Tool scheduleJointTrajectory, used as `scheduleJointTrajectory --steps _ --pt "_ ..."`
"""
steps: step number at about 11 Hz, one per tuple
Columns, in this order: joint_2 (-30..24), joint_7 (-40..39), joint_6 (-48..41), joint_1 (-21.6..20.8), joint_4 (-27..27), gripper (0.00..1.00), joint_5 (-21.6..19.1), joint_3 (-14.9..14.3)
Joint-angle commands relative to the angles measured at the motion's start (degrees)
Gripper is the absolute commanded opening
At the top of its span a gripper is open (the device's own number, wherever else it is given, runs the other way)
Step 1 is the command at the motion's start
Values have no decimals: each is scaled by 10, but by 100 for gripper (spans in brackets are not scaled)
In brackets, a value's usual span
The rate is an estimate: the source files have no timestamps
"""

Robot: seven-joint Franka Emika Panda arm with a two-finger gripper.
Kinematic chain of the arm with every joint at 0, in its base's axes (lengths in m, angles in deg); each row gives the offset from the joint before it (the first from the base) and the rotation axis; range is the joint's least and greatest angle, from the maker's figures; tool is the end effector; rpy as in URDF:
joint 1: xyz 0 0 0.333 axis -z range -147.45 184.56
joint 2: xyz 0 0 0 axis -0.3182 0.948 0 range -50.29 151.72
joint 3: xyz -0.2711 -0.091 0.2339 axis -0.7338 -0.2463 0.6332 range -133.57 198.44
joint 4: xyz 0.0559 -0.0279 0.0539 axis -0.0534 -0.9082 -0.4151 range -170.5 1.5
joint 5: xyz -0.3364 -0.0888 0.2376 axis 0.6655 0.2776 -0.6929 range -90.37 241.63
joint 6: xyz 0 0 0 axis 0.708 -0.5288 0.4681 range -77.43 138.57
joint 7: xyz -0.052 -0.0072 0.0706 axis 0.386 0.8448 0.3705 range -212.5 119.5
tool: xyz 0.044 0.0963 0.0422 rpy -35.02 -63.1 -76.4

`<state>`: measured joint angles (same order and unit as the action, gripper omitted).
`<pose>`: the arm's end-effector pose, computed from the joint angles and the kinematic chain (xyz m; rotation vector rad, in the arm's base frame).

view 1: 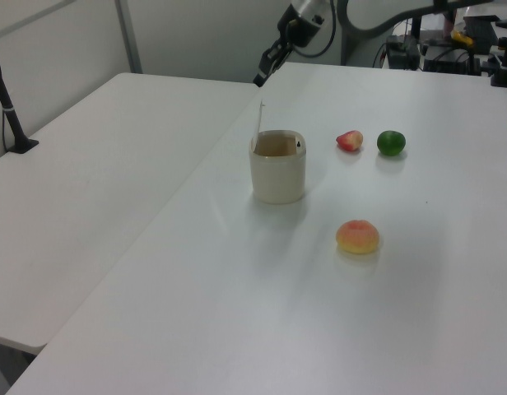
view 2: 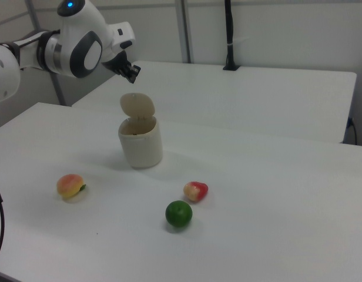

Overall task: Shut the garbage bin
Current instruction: 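Lower the gripper toward the raised lid of the white bin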

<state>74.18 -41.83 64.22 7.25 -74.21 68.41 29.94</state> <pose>0.7725 0.1276 0.5885 -2.8241 -0.0161 -0.9355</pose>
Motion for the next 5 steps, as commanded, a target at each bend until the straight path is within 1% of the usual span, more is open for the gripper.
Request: scheduleJointTrajectory --steps 1,5 --pt "24 12 38 -10 8 0 27 -1" --pt "40 9 60 -7 1 0 41 -1"
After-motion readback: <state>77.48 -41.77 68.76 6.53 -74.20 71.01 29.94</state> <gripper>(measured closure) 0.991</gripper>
